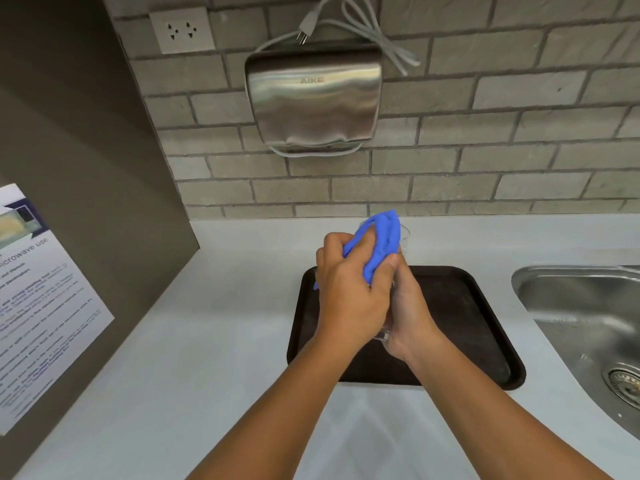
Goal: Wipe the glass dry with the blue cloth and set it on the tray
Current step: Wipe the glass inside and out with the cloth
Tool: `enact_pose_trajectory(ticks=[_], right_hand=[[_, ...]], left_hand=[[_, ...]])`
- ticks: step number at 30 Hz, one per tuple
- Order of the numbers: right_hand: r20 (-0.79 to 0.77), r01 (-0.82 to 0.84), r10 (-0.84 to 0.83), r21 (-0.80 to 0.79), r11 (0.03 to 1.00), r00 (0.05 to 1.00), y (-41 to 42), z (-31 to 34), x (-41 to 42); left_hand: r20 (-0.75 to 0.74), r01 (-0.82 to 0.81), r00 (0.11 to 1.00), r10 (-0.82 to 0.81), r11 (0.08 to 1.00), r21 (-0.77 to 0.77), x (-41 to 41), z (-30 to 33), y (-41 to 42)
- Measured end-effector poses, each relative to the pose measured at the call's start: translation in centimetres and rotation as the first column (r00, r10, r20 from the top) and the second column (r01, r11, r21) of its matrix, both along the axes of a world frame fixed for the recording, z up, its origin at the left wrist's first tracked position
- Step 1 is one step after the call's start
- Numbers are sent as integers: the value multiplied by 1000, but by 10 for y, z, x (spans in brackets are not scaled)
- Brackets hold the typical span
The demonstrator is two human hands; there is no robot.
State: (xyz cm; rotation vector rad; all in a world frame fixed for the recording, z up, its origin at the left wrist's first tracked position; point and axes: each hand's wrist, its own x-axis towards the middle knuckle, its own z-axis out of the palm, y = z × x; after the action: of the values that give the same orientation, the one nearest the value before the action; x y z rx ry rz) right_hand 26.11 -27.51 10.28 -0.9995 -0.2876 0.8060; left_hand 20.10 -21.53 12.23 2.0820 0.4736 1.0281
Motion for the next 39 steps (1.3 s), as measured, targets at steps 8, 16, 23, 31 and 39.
enact_pose_trajectory(ticks=[8, 16, 23, 31, 39], right_hand=[[-101, -12, 17, 50, 999, 995, -5, 1, -2], [-47, -75, 78, 61, 995, 996, -11, 9, 5], [-14, 35, -36, -81, 996, 999, 5, 11, 7], [90, 84, -65, -220, 972, 994, 7, 8, 0], [76, -34, 38, -53, 998, 996, 1, 6, 4]], left_hand=[[-70, -4, 997, -29, 903, -429, 2, 17, 16], [60, 85, 996, -60, 714, -695, -2, 17, 21], [127, 113, 990, -63, 893, -436, -2, 22, 18], [86, -12, 995, 42, 945, -327, 3, 11, 19], [146, -39, 987, 67, 981, -188, 2, 12, 8]])
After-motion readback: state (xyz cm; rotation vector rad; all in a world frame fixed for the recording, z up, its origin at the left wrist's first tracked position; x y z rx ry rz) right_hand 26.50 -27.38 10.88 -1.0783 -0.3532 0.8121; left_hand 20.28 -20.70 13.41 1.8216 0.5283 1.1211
